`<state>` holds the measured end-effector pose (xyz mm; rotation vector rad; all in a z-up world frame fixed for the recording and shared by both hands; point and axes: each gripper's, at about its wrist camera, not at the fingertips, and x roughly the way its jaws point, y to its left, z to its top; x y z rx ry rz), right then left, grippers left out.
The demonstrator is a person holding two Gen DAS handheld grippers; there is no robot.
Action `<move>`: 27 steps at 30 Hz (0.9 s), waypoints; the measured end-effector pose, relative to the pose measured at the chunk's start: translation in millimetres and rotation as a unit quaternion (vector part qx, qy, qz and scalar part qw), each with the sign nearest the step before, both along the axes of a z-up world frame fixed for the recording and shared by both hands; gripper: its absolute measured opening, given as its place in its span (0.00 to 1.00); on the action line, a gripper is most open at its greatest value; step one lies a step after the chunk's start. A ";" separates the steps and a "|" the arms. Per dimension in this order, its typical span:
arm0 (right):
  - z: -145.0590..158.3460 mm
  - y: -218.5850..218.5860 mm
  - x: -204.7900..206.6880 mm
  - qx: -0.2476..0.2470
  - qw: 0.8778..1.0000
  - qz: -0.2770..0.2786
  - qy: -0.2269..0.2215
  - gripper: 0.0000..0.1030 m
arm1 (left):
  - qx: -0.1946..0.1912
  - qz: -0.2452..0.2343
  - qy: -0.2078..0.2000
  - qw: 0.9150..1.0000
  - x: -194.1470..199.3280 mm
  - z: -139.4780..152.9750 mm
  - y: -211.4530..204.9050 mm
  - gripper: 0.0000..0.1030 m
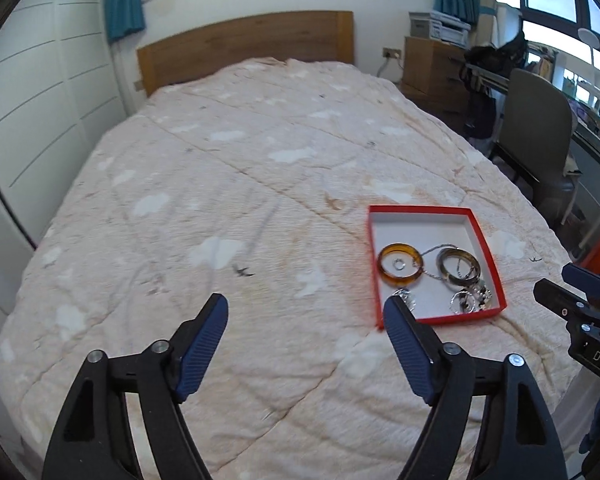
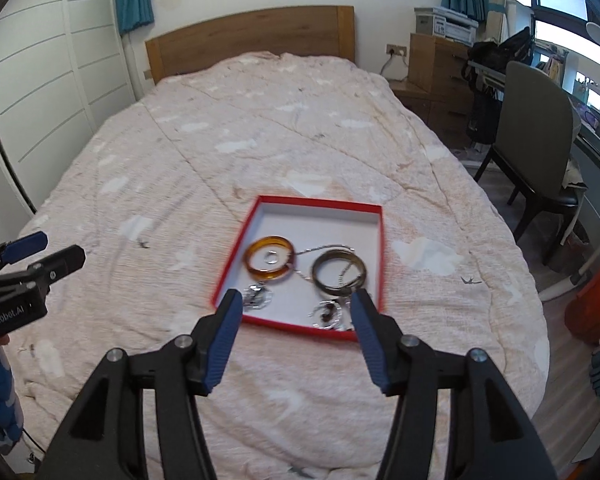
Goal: Organize jewelry
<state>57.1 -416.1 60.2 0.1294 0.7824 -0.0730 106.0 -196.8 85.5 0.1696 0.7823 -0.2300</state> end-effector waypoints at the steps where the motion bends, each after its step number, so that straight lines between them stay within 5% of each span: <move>1: 4.8 8.5 -7.2 0.001 1.000 0.004 -0.005 0.57 | -0.002 0.006 -0.005 1.000 -8.5 4.0 8.9 0.84; 15: 32.3 89.9 -74.8 -0.014 0.998 0.031 -0.054 0.69 | -0.037 0.076 -0.070 0.994 -97.2 42.6 112.4 0.95; 27: 28.9 113.2 -98.1 -0.019 0.997 0.037 -0.069 0.71 | -0.033 0.104 -0.092 0.990 -125.8 46.1 137.4 0.99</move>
